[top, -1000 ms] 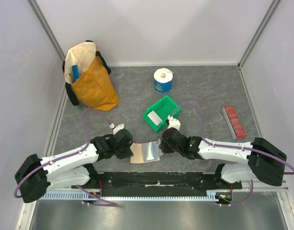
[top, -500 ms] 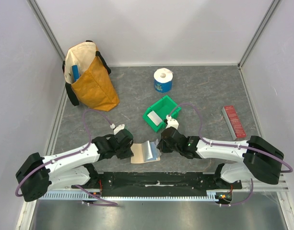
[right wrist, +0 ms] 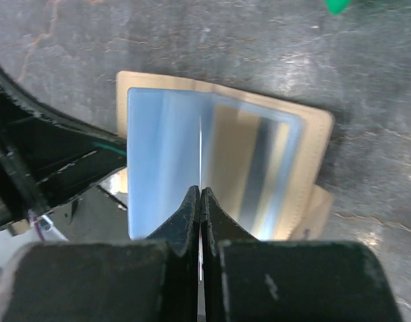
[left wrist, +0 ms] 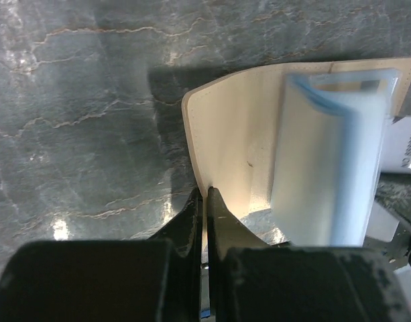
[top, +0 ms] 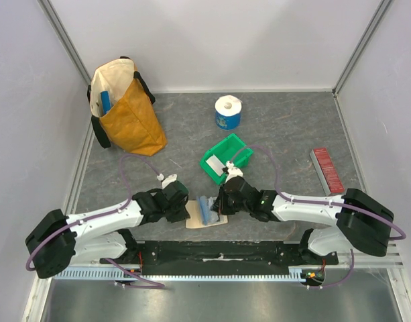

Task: Put the credit cards into the card holder
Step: Open the card holder at the center of the board.

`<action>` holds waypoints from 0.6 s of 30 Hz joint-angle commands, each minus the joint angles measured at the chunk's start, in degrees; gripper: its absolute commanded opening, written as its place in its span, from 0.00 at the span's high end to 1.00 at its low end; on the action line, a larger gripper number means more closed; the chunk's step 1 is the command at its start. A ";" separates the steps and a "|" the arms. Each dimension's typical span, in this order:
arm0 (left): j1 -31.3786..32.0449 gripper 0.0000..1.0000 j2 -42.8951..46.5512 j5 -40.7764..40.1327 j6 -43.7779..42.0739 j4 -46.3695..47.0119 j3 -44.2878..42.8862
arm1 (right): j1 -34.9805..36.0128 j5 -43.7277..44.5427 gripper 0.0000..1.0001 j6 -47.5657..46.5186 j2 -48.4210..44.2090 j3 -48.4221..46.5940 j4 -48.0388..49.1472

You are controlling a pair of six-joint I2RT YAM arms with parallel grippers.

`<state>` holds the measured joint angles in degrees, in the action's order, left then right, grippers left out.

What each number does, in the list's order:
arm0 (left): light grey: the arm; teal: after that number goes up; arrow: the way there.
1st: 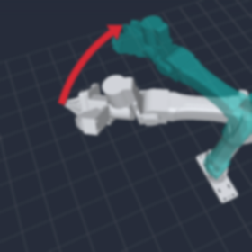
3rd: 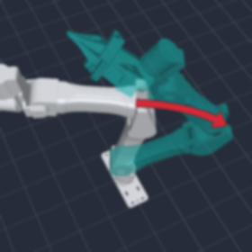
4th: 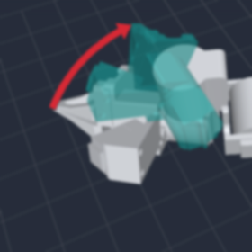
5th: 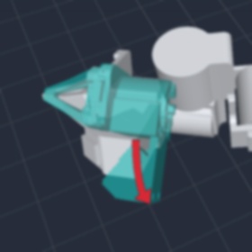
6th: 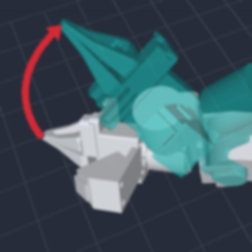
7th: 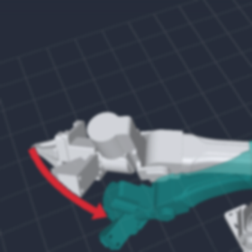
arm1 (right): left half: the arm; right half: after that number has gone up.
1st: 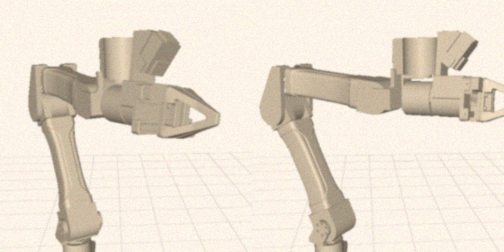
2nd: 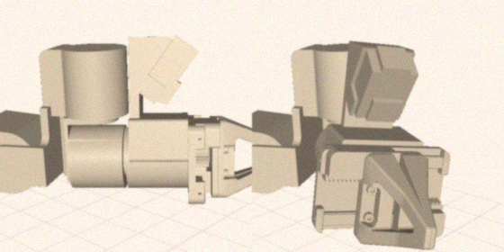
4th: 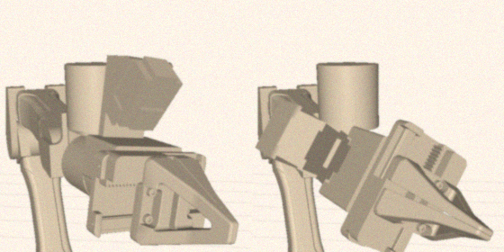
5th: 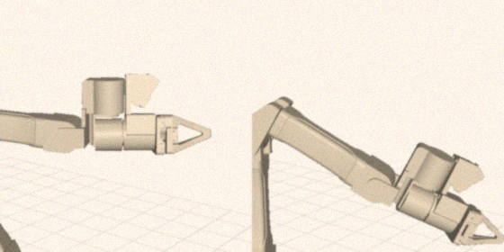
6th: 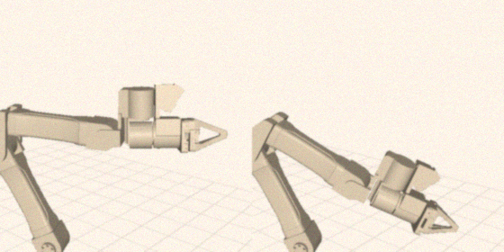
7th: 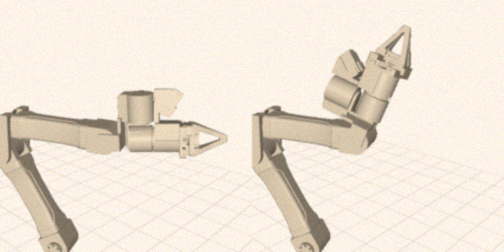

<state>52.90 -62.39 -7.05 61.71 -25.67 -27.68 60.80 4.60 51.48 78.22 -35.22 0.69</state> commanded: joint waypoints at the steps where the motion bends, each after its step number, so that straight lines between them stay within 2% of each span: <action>1: 0.27 0.98 -0.71 -0.33 -0.63 5.27 0.70 | 0.11 -4.42 1.00 -0.50 0.27 -3.01 6.42; 5: 0.27 0.98 -0.71 -0.69 -0.63 8.26 1.66 | 0.11 -8.73 1.00 -1.74 2.38 -4.94 6.34; 14: 0.27 0.98 -0.89 0.10 -0.63 10.64 4.30 | -0.06 3.30 1.00 0.98 -4.73 0.32 4.85; 18: 0.27 0.98 -1.07 0.98 -0.98 13.27 5.88 | -0.59 5.07 1.00 2.13 -6.76 2.43 5.02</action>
<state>52.90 -63.13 -6.85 61.71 -16.03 -23.49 60.82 4.99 51.94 74.22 -34.61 4.71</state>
